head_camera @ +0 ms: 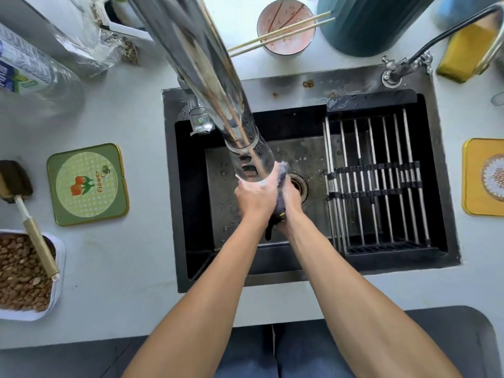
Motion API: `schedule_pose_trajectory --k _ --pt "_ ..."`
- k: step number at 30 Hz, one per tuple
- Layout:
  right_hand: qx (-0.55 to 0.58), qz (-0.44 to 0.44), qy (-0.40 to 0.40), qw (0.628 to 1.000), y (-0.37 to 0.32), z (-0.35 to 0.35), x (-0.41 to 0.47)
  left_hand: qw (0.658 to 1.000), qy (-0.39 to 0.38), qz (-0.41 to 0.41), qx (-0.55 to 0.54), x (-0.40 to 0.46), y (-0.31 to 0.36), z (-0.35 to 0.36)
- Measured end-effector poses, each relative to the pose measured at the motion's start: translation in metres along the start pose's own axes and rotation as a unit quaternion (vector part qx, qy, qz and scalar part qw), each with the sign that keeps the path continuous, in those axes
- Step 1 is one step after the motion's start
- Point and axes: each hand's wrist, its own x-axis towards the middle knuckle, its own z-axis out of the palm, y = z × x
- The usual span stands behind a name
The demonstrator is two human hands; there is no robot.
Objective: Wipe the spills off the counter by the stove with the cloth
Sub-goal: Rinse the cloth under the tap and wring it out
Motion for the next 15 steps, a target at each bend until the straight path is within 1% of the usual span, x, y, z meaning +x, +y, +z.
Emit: schedule_pose_trajectory --k 2,4,6,7,9,10,11,13,14,15 --pt "-0.023 0.007 -0.027 0.999 0.008 0.003 -0.006 0.997 0.024 0.023 0.062 0.014 -0.007 -0.007" --pt "-0.034 -0.020 -0.054 0.998 0.013 0.004 -0.012 0.994 0.050 0.025 0.097 0.031 -0.021 -0.018" --pt "-0.046 -0.069 -0.063 0.995 0.008 0.000 -0.015 0.996 0.044 0.006 0.080 0.035 -0.035 -0.024" --pt "-0.044 -0.086 -0.053 0.994 0.003 0.000 -0.014 0.998 0.040 -0.005 0.057 0.032 -0.038 -0.024" --pt "-0.030 -0.089 -0.025 0.995 -0.007 -0.001 -0.008 0.999 0.036 -0.006 0.015 0.022 -0.037 -0.021" --pt "-0.044 -0.089 -0.009 0.995 -0.009 -0.001 -0.005 1.000 0.030 0.003 0.001 0.016 -0.034 -0.017" --pt "-0.091 -0.094 0.000 0.991 -0.010 -0.001 -0.002 1.000 0.023 0.011 -0.012 0.010 -0.029 -0.012" --pt "-0.193 -0.098 -0.019 0.976 -0.004 -0.001 0.002 1.000 0.012 0.029 0.001 -0.002 -0.014 -0.006" --pt "-0.206 -0.102 -0.031 0.973 0.002 -0.002 0.002 0.998 0.010 0.049 0.023 -0.003 -0.009 -0.006" --pt "-0.179 -0.094 -0.040 0.979 0.008 -0.002 0.001 0.997 0.005 0.062 0.045 -0.001 -0.009 -0.007"
